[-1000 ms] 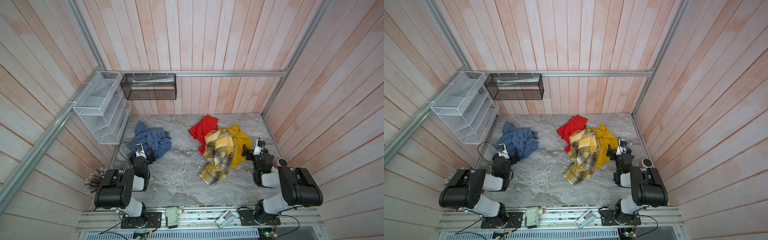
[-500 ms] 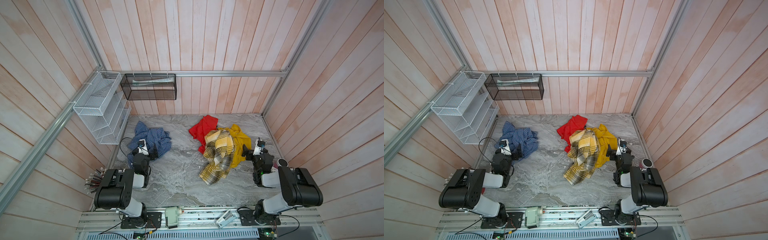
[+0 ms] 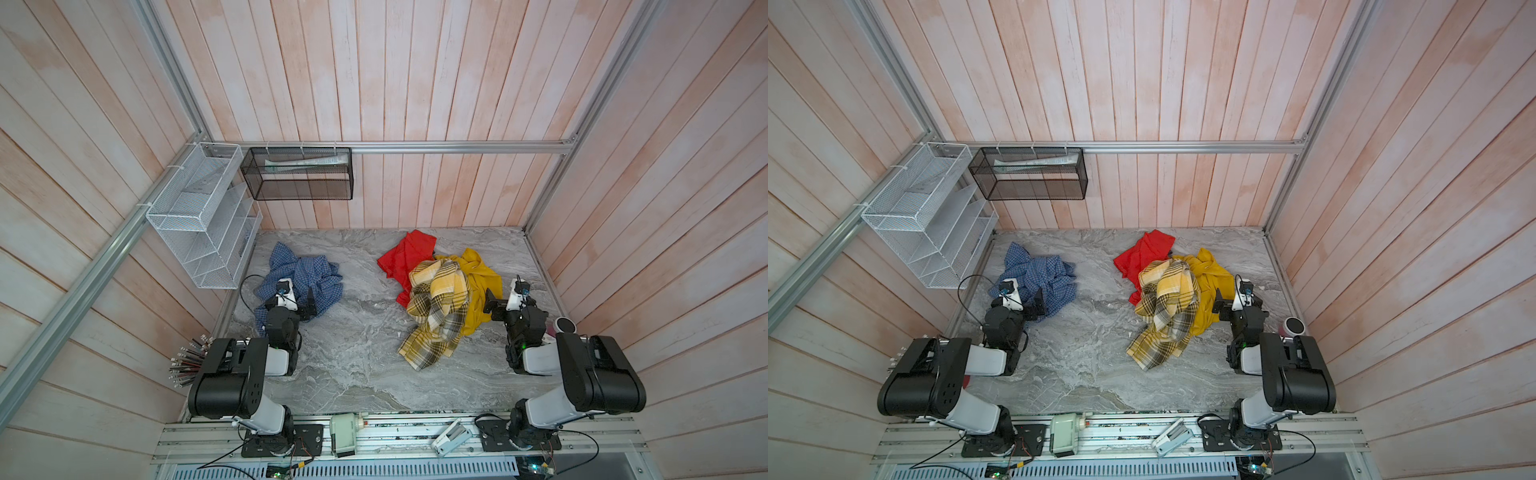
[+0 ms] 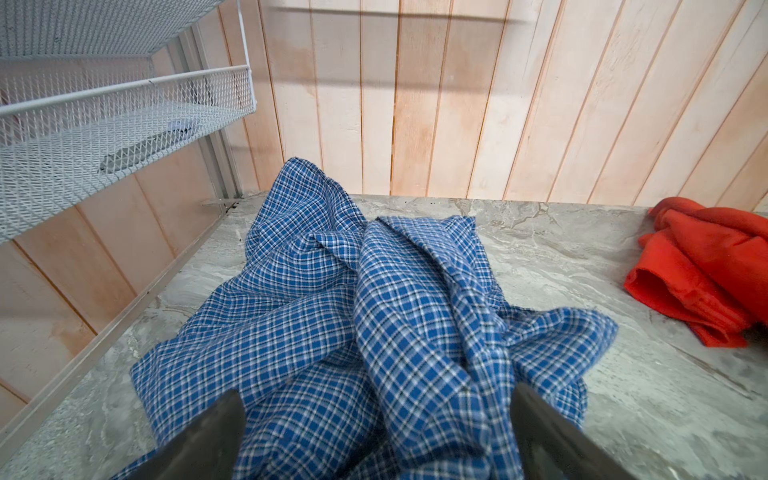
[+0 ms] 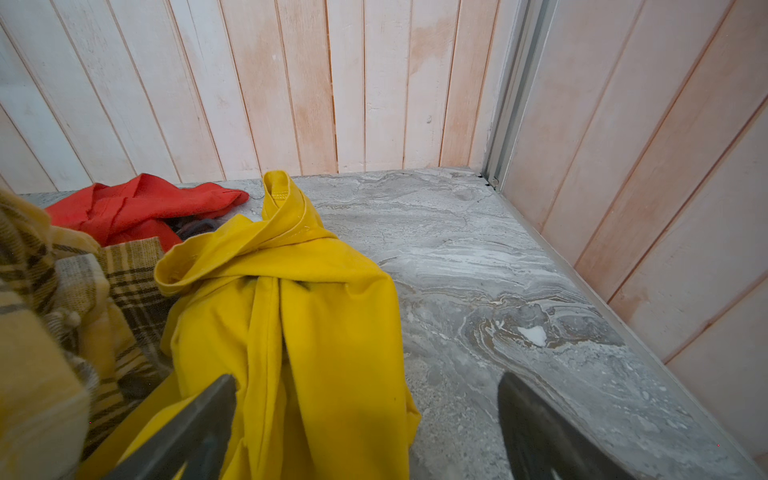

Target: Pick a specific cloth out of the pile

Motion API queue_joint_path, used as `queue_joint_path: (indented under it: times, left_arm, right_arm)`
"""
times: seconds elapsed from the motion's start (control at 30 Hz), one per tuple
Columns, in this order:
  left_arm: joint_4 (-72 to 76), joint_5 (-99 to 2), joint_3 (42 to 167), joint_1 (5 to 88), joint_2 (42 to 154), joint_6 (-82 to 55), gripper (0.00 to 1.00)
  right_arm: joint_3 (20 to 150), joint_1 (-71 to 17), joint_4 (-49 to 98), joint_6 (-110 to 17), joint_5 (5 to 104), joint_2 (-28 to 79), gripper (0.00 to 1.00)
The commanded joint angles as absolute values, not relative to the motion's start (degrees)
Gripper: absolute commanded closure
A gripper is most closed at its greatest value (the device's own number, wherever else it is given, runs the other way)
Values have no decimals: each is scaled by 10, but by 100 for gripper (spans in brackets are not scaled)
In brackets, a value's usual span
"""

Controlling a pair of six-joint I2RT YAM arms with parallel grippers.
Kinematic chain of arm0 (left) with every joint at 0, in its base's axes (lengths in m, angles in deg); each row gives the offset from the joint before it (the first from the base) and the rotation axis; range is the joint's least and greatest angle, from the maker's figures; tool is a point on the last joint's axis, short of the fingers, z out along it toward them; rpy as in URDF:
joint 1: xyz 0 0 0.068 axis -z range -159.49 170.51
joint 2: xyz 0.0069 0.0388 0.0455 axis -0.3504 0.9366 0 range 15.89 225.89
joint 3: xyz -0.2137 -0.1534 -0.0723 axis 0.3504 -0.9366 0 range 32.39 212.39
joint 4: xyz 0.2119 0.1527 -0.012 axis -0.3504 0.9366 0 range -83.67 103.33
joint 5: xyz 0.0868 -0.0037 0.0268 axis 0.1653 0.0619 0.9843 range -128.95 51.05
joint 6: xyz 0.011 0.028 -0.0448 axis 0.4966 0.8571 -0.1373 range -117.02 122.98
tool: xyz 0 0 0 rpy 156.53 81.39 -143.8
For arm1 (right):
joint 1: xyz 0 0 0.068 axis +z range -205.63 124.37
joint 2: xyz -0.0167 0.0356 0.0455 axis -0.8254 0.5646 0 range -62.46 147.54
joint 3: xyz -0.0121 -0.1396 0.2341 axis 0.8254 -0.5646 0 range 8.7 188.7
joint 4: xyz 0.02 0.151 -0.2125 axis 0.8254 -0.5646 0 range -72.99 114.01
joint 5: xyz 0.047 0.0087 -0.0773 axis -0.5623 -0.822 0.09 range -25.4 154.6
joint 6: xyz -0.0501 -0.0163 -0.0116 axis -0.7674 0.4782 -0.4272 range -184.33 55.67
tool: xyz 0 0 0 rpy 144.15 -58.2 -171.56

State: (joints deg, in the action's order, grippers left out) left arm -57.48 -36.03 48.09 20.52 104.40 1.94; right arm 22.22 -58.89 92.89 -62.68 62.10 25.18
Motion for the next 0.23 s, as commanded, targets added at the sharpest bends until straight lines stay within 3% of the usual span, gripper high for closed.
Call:
queue_joint_path:
  times: [0.0,0.2]
  left_arm:
    - [-565,-377,493,202,1042,25,0]
    - [-564,-383,493,197,1041,21,0]
  right_arm:
    - [229,-592,922,-631,616,245,2]
    - [229,-592,923,-631,615,245,2]
